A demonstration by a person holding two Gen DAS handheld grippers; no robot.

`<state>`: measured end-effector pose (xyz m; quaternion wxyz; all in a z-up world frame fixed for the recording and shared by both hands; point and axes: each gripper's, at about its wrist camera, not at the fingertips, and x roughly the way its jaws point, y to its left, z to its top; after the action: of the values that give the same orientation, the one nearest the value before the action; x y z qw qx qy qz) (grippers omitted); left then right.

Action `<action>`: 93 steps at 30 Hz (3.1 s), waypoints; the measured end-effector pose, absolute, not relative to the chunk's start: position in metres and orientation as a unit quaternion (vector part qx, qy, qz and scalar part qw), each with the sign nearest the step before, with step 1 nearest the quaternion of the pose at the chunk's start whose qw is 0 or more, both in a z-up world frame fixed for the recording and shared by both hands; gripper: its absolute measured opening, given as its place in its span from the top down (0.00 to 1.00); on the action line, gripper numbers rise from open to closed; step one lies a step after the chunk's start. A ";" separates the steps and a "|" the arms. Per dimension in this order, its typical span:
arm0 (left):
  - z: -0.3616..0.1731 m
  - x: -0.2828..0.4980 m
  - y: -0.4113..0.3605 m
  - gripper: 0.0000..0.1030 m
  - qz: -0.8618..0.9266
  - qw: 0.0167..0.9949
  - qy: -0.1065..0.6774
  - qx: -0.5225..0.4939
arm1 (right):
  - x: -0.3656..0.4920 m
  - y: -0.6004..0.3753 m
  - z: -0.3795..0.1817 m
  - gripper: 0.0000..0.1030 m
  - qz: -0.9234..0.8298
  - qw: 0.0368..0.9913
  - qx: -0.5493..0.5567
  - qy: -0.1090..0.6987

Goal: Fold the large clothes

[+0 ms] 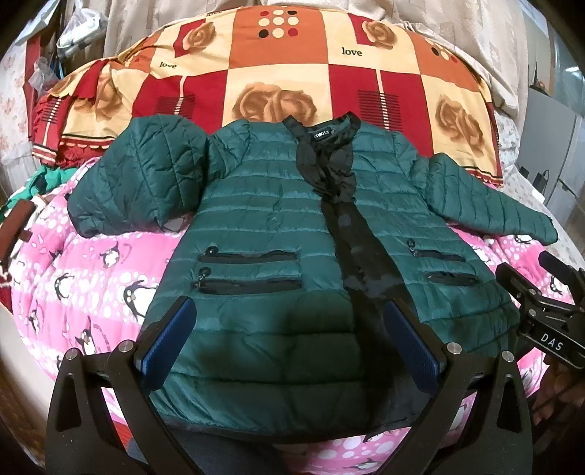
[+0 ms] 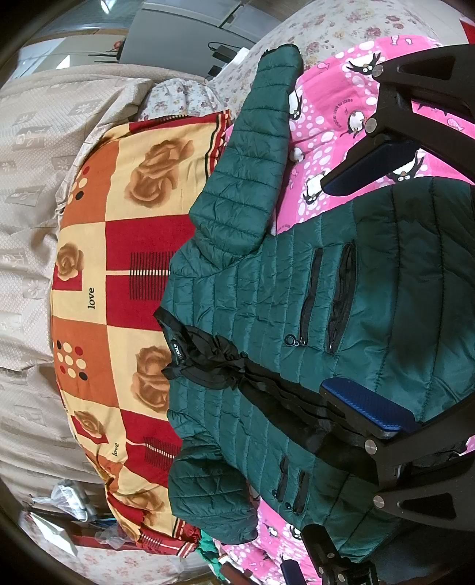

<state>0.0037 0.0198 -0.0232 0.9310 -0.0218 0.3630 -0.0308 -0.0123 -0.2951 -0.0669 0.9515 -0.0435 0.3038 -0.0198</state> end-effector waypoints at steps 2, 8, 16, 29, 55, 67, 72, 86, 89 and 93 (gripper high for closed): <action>-0.023 0.003 0.019 0.00 -0.031 0.931 0.363 -0.020 | -0.012 -0.295 -0.067 0.04 -0.019 0.952 -0.044 0.304; -0.025 0.003 0.018 0.00 -0.031 0.931 0.364 -0.020 | -0.012 -0.295 -0.068 0.04 -0.021 0.951 -0.042 0.306; -0.027 0.003 0.019 0.00 -0.030 0.931 0.364 -0.022 | -0.012 -0.292 -0.068 0.04 -0.023 0.949 -0.056 0.309; -0.027 0.003 0.019 0.00 -0.030 0.931 0.364 -0.022 | -0.011 -0.294 -0.069 0.04 -0.027 0.949 -0.054 0.309; -0.026 0.003 0.019 0.00 -0.030 0.930 0.364 -0.022 | -0.011 -0.294 -0.069 0.04 -0.027 0.949 -0.053 0.308; -0.027 0.032 0.044 0.00 -0.005 0.934 0.357 -0.018 | -0.011 -0.286 -0.069 0.04 -0.025 0.949 -0.064 0.307; -0.026 0.049 0.066 0.00 0.019 0.935 0.353 -0.015 | -0.006 -0.287 -0.067 0.04 -0.022 0.949 -0.065 0.308; -0.063 0.079 0.104 0.00 0.062 0.908 0.410 -0.062 | 0.044 -0.303 -0.048 0.04 -0.007 0.946 -0.121 0.302; -0.067 0.081 0.107 0.00 0.080 0.903 0.417 -0.072 | 0.047 -0.311 -0.057 0.04 -0.021 0.940 -0.092 0.328; -0.064 0.076 0.105 0.00 0.097 0.907 0.404 -0.069 | 0.042 -0.313 -0.055 0.04 -0.039 0.943 -0.080 0.320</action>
<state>0.0764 0.1054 -0.0645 0.9069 -0.0693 0.4042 0.0973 0.0416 -0.3129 -0.0551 0.9432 -0.0801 0.3199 -0.0388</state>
